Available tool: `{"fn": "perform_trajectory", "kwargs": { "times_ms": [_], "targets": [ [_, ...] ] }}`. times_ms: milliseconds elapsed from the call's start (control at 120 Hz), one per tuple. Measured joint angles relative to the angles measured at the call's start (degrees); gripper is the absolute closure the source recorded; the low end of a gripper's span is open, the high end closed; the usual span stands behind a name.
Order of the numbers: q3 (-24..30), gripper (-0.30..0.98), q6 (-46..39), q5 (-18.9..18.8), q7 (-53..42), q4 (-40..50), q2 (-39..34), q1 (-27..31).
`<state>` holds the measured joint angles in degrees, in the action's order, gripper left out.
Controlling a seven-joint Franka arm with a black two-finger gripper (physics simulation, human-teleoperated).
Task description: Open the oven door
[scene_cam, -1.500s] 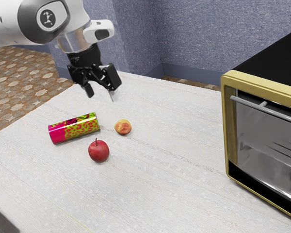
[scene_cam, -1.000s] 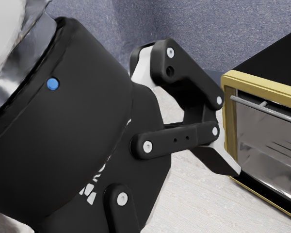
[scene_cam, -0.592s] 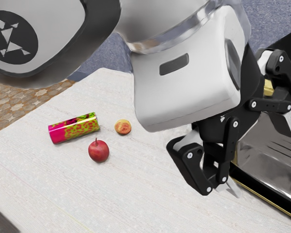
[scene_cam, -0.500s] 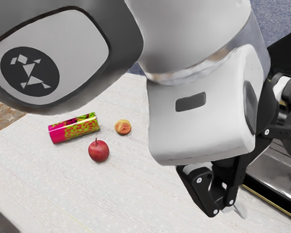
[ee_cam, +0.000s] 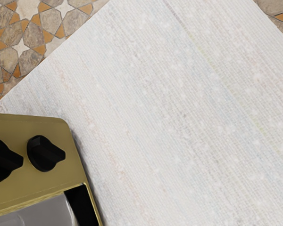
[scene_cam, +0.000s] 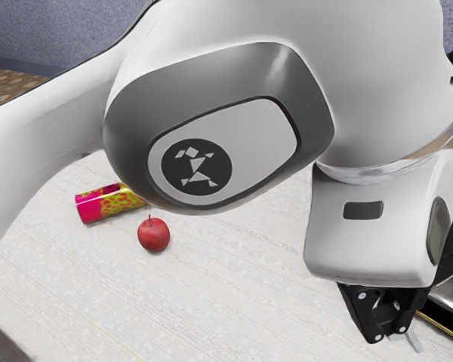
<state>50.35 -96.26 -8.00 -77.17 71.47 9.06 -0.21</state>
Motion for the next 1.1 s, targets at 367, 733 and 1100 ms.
{"fn": "perform_trajectory", "kwargs": {
  "times_ms": [367, 733, 1100],
  "targets": [
    [-2.2, 0.0, -0.3, -1.5, 0.0, 0.8, -0.2, 0.5],
    [-6.8, 0.0, 1.2, -1.8, 6.6, 0.5, 1.0, 0.4],
    [-6.8, 0.0, 1.3, -5.1, 10.2, -7.8, 8.3, -2.4]
  ]
}}
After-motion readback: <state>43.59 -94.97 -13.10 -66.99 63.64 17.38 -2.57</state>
